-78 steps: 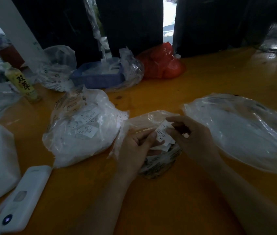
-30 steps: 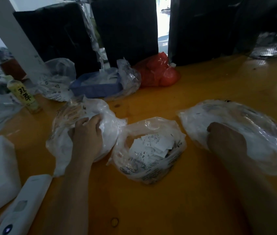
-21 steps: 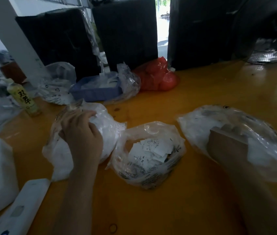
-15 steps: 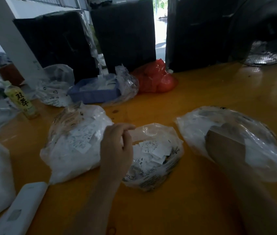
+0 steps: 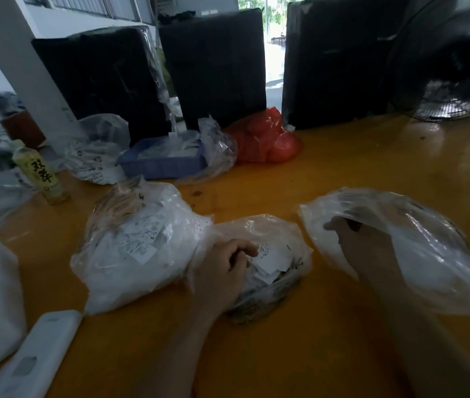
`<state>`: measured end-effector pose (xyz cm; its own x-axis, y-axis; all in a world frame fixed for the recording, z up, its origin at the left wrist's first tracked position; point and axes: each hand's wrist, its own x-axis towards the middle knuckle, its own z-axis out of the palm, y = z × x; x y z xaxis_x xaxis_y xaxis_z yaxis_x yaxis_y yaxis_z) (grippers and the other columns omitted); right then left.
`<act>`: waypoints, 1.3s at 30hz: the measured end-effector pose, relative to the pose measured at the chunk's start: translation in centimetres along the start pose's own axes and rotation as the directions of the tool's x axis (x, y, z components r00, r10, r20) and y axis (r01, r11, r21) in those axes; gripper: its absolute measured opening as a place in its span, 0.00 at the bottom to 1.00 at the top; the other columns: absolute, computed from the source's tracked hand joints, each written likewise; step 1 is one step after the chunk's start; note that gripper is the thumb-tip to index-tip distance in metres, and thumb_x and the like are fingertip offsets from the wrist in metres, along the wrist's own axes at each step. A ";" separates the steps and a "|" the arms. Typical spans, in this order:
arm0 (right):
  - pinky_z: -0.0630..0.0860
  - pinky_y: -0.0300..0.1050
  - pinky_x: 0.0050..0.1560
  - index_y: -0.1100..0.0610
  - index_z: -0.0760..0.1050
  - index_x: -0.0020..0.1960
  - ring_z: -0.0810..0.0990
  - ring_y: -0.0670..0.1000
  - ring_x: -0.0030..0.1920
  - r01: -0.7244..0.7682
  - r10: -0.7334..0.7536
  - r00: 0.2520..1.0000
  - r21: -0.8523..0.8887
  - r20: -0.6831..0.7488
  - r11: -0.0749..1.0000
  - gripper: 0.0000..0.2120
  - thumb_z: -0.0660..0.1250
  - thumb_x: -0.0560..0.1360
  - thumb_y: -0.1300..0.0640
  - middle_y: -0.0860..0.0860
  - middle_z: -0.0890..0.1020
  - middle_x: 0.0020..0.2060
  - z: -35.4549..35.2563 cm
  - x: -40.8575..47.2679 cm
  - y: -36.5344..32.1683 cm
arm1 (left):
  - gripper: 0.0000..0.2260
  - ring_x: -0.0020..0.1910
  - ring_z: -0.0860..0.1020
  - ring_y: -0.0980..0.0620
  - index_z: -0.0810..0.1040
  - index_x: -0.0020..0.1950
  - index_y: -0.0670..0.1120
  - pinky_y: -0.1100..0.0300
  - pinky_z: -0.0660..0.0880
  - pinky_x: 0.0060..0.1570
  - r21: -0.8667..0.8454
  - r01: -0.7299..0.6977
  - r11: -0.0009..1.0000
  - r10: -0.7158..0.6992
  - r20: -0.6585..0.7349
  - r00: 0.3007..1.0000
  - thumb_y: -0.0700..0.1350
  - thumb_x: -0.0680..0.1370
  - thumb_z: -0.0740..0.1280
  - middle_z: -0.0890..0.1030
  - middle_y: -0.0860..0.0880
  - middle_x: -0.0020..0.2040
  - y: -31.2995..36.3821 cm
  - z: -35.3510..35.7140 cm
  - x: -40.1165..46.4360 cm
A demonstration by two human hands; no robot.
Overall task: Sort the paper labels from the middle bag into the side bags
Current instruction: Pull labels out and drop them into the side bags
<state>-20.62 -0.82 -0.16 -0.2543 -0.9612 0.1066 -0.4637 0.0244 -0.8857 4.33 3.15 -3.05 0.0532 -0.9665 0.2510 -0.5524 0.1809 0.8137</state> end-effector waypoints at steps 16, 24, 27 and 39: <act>0.71 0.37 0.32 0.58 0.80 0.48 0.74 0.48 0.31 0.010 -0.284 0.834 0.502 0.473 0.865 0.11 0.70 0.76 0.49 0.51 0.78 0.32 3.7 -3.2 -0.9 | 0.05 0.49 0.85 0.59 0.87 0.52 0.59 0.66 0.80 0.50 -0.313 0.027 0.949 -0.015 0.041 0.999 0.51 0.81 0.71 0.87 0.58 0.48 1.7 0.1 -0.6; 0.72 0.31 0.32 0.50 0.82 0.52 0.77 0.39 0.31 0.163 -0.313 0.839 0.343 0.446 0.925 0.17 0.70 0.71 0.40 0.45 0.83 0.36 3.5 -3.5 -1.6 | 0.04 0.43 0.85 0.56 0.85 0.49 0.53 0.64 0.80 0.46 -0.284 0.033 0.958 0.012 0.155 0.988 0.45 0.82 0.72 0.86 0.53 0.43 1.6 -0.3 -0.8; 0.72 0.32 0.32 0.51 0.81 0.46 0.77 0.40 0.31 0.204 -0.317 0.856 0.297 0.409 0.933 0.15 0.69 0.72 0.40 0.46 0.84 0.37 3.4 -3.5 -1.4 | 0.08 0.42 0.83 0.57 0.85 0.45 0.54 0.65 0.79 0.45 -0.299 0.086 0.950 -0.042 0.151 0.988 0.45 0.83 0.70 0.85 0.53 0.41 1.5 -0.2 -0.9; 0.71 0.29 0.34 0.48 0.76 0.43 0.77 0.40 0.36 0.356 -0.370 0.917 0.116 0.147 0.927 0.07 0.68 0.79 0.49 0.44 0.79 0.35 5.9 -5.2 -1.6 | 0.06 0.52 0.86 0.53 0.84 0.51 0.56 0.62 0.82 0.49 -0.446 0.161 0.880 -0.130 0.100 0.986 0.55 0.77 0.75 0.87 0.51 0.51 1.5 0.4 -1.0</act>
<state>-13.56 2.49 -1.92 0.0631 -0.9311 0.3592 -0.4219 -0.3511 -0.8359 3.12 4.30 -2.32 0.0407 -0.9952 0.0894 -0.1063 0.0847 0.9907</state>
